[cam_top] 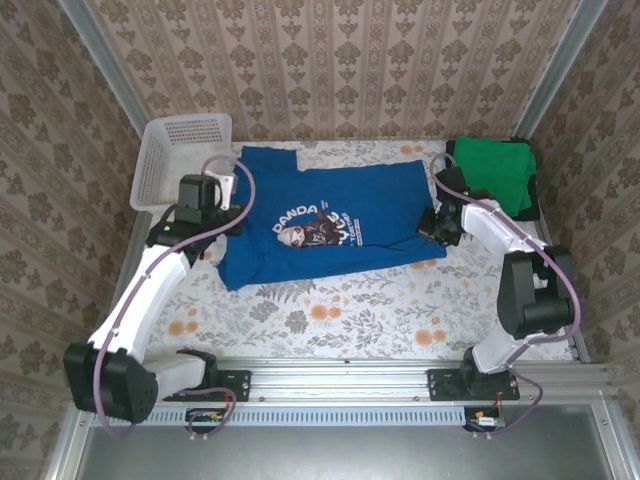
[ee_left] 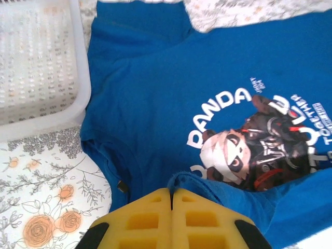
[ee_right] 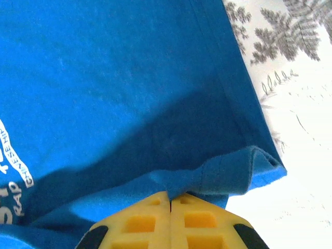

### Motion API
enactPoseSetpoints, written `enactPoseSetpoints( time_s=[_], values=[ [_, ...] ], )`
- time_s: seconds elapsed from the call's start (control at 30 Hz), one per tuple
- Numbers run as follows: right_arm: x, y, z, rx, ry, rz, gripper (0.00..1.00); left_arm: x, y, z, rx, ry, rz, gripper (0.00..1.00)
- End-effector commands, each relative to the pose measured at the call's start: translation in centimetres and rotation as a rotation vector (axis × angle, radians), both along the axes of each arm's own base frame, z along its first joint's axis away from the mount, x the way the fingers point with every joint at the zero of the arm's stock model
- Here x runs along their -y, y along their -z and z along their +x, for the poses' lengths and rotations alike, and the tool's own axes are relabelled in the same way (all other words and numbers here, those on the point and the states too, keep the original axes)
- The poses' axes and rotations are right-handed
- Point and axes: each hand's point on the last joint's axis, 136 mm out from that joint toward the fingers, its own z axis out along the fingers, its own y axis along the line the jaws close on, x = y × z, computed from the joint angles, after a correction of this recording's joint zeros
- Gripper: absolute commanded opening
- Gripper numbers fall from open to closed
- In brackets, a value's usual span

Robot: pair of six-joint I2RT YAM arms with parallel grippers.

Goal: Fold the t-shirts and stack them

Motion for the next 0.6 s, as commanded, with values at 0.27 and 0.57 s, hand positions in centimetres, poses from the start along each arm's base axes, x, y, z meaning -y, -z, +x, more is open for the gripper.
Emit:
enactPoseSetpoints(
  time_s=[0.27,0.57],
  values=[
    [-0.3,-2.0,-8.7,0.055,-0.019,0.049,0.0,0.9,-1.5,-12.3,0.014,0.075,-0.05,0.0],
    [-1.0,-3.6,-11.2,0.106,-0.037,0.073,0.0,-0.7,0.6,-17.0,-0.068,0.026,-0.064,0.0]
  ],
)
